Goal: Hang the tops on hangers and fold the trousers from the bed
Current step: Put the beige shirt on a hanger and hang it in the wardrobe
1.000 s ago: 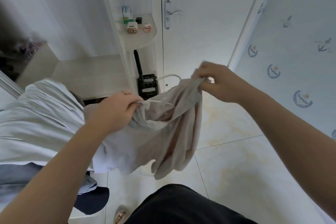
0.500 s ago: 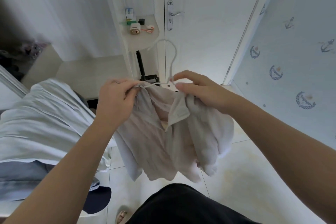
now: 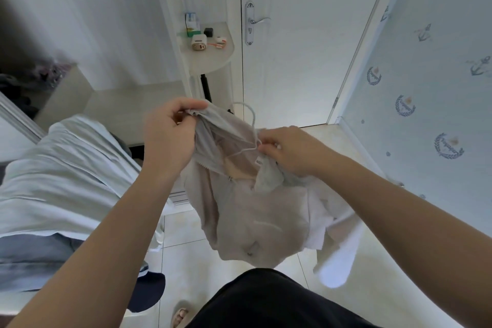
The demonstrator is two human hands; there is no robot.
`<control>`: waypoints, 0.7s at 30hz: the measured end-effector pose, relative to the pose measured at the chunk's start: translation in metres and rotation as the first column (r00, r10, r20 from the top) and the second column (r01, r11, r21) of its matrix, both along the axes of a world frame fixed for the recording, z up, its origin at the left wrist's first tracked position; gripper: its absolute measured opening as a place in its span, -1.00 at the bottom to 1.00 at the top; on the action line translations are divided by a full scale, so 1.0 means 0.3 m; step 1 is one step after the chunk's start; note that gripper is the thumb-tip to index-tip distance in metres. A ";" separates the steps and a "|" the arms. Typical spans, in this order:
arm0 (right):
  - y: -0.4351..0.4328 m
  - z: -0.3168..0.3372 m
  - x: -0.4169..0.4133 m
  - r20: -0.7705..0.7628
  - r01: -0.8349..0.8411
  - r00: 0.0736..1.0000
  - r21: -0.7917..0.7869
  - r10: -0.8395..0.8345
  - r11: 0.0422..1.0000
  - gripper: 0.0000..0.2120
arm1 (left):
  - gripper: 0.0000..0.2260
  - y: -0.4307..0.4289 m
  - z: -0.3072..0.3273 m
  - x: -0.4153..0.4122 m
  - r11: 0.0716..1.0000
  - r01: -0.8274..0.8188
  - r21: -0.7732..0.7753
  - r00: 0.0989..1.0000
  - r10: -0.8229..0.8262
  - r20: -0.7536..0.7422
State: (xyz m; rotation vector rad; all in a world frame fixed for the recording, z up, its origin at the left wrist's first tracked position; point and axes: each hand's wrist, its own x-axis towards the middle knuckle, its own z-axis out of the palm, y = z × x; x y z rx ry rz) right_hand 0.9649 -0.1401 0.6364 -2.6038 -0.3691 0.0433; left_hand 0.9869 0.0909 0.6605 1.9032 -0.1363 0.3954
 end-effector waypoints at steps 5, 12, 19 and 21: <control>0.015 0.002 -0.003 0.159 0.072 0.976 0.401 -0.146 0.913 -0.71 | -0.66 0.034 0.008 -0.017 0.914 0.352 0.202 0.930 -0.366 0.033; -0.002 0.039 -0.011 0.132 0.010 0.986 0.543 -0.097 0.840 -0.80 | -0.73 0.097 -0.075 0.012 0.999 0.027 0.032 0.989 -0.031 0.142; -0.005 0.057 -0.018 0.141 -0.020 0.987 0.568 -0.074 0.823 -0.76 | -0.70 0.164 -0.101 0.068 0.779 0.109 0.617 0.981 -0.184 0.060; -0.001 0.050 -0.016 0.124 -0.012 0.990 0.541 -0.066 0.841 -0.76 | -0.76 0.153 -0.094 0.060 0.783 0.270 0.560 0.956 -0.289 -0.057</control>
